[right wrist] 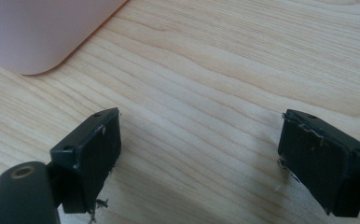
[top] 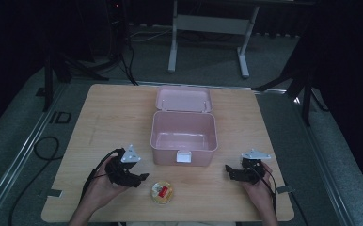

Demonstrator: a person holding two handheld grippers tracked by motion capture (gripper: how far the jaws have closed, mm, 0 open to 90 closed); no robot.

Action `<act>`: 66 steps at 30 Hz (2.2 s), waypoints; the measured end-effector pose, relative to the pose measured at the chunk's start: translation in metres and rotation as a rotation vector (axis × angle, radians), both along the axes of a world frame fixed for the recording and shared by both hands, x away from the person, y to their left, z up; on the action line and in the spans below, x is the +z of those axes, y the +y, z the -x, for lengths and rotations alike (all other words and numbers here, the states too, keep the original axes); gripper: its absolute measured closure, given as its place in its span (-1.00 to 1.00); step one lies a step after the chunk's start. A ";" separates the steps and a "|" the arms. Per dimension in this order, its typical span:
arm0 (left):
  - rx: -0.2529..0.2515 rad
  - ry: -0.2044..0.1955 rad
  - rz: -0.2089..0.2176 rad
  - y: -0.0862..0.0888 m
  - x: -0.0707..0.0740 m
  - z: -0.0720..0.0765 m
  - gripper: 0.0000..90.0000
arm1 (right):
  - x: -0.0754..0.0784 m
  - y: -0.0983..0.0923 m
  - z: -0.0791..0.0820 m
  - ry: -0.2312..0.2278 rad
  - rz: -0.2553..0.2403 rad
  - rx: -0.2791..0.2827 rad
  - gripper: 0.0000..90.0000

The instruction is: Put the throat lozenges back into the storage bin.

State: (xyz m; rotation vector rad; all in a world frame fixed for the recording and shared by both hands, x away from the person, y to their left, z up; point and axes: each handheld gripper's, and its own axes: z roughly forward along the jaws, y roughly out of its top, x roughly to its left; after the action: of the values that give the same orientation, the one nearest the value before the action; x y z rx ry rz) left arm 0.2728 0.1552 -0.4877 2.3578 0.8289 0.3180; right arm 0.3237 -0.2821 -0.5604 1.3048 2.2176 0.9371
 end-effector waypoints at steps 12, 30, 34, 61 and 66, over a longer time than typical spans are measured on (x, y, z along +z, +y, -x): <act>-0.092 0.012 -0.042 -0.022 0.004 0.002 -0.28 | 0.000 0.000 0.000 0.000 0.000 0.000 -0.71; -0.193 0.028 -0.128 -0.043 0.006 0.002 -0.32 | 0.000 0.000 0.000 -0.001 0.000 0.001 -0.71; -0.202 0.031 -0.131 -0.046 0.004 0.003 -0.34 | 0.000 0.000 0.000 -0.002 0.001 0.001 -0.71; -0.324 0.098 -0.235 -0.073 -0.004 0.002 -0.43 | 0.000 0.000 0.000 -0.002 0.000 0.001 -0.71; -0.340 0.105 -0.250 -0.077 -0.006 0.002 -0.45 | 0.000 0.000 0.000 -0.002 0.000 0.001 -0.71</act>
State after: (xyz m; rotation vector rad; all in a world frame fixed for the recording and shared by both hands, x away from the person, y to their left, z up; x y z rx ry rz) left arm 0.2706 0.0780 -0.4938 2.7145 0.4397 0.1629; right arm 0.3238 -0.2822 -0.5606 1.3021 2.2172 0.9378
